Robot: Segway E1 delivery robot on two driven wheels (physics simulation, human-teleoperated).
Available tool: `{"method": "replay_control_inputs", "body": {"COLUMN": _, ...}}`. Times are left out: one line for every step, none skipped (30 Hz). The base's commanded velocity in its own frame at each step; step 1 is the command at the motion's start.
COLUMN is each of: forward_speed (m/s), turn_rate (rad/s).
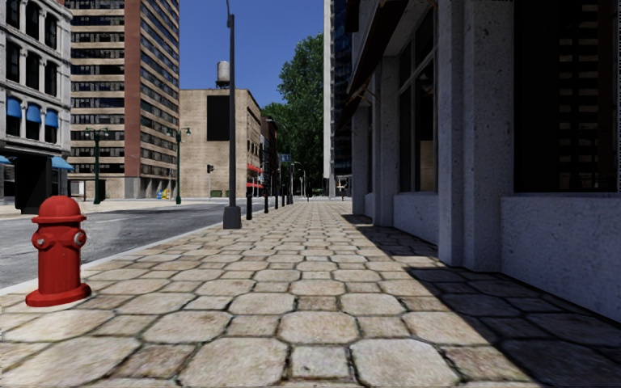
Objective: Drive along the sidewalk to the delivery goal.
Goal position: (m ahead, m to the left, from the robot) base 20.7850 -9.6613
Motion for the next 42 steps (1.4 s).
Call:
{"method": "replay_control_inputs", "body": {"forward_speed": 2.00, "turn_rate": 0.00}}
{"method": "replay_control_inputs", "body": {"forward_speed": 2.00, "turn_rate": 0.00}}
{"method": "replay_control_inputs", "body": {"forward_speed": 2.00, "turn_rate": 0.00}}
{"method": "replay_control_inputs", "body": {"forward_speed": 2.00, "turn_rate": 0.00}}
{"method": "replay_control_inputs", "body": {"forward_speed": 2.00, "turn_rate": 0.00}}
{"method": "replay_control_inputs", "body": {"forward_speed": 2.00, "turn_rate": 0.00}}
{"method": "replay_control_inputs", "body": {"forward_speed": 2.00, "turn_rate": 0.00}}
{"method": "replay_control_inputs", "body": {"forward_speed": 2.00, "turn_rate": 0.00}}
{"method": "replay_control_inputs", "body": {"forward_speed": 2.00, "turn_rate": 0.00}}
{"method": "replay_control_inputs", "body": {"forward_speed": 2.00, "turn_rate": 0.00}}
{"method": "replay_control_inputs", "body": {"forward_speed": 2.00, "turn_rate": 0.00}}
{"method": "replay_control_inputs", "body": {"forward_speed": 2.00, "turn_rate": 0.00}}
{"method": "replay_control_inputs", "body": {"forward_speed": 2.00, "turn_rate": 0.00}}
{"method": "replay_control_inputs", "body": {"forward_speed": 2.00, "turn_rate": 0.00}}
{"method": "replay_control_inputs", "body": {"forward_speed": 2.00, "turn_rate": 0.00}}
{"method": "replay_control_inputs", "body": {"forward_speed": 2.00, "turn_rate": 0.00}}
{"method": "replay_control_inputs", "body": {"forward_speed": 2.00, "turn_rate": 0.00}}
{"method": "replay_control_inputs", "body": {"forward_speed": 2.00, "turn_rate": 0.00}}
{"method": "replay_control_inputs", "body": {"forward_speed": 2.00, "turn_rate": 0.00}}
{"method": "replay_control_inputs", "body": {"forward_speed": 2.00, "turn_rate": 0.00}}
{"method": "replay_control_inputs", "body": {"forward_speed": 2.00, "turn_rate": 0.00}}
{"method": "replay_control_inputs", "body": {"forward_speed": 2.00, "turn_rate": 0.00}}
{"method": "replay_control_inputs", "body": {"forward_speed": 2.00, "turn_rate": 0.00}}
{"method": "replay_control_inputs", "body": {"forward_speed": 2.00, "turn_rate": 0.00}}
{"method": "replay_control_inputs", "body": {"forward_speed": 2.00, "turn_rate": 0.00}}
{"method": "replay_control_inputs", "body": {"forward_speed": 2.00, "turn_rate": 0.00}}
{"method": "replay_control_inputs", "body": {"forward_speed": 2.00, "turn_rate": 0.00}}
{"method": "replay_control_inputs", "body": {"forward_speed": 2.00, "turn_rate": 0.00}}
{"method": "replay_control_inputs", "body": {"forward_speed": 2.00, "turn_rate": 0.00}}
{"method": "replay_control_inputs", "body": {"forward_speed": 2.00, "turn_rate": 0.00}}
{"method": "replay_control_inputs", "body": {"forward_speed": 2.00, "turn_rate": 0.00}}
{"method": "replay_control_inputs", "body": {"forward_speed": 2.00, "turn_rate": 0.00}}
{"method": "replay_control_inputs", "body": {"forward_speed": 2.00, "turn_rate": 0.00}}
{"method": "replay_control_inputs", "body": {"forward_speed": 2.00, "turn_rate": 0.00}}
{"method": "replay_control_inputs", "body": {"forward_speed": 2.00, "turn_rate": 0.00}}
{"method": "replay_control_inputs", "body": {"forward_speed": 2.00, "turn_rate": 0.00}}
{"method": "replay_control_inputs", "body": {"forward_speed": 2.00, "turn_rate": 0.00}}
{"method": "replay_control_inputs", "body": {"forward_speed": 2.00, "turn_rate": 0.00}}
{"method": "replay_control_inputs", "body": {"forward_speed": 2.00, "turn_rate": 0.00}}
{"method": "replay_control_inputs", "body": {"forward_speed": 2.00, "turn_rate": 0.00}}
{"method": "replay_control_inputs", "body": {"forward_speed": 2.00, "turn_rate": 0.00}}
{"method": "replay_control_inputs", "body": {"forward_speed": 2.00, "turn_rate": 0.00}}
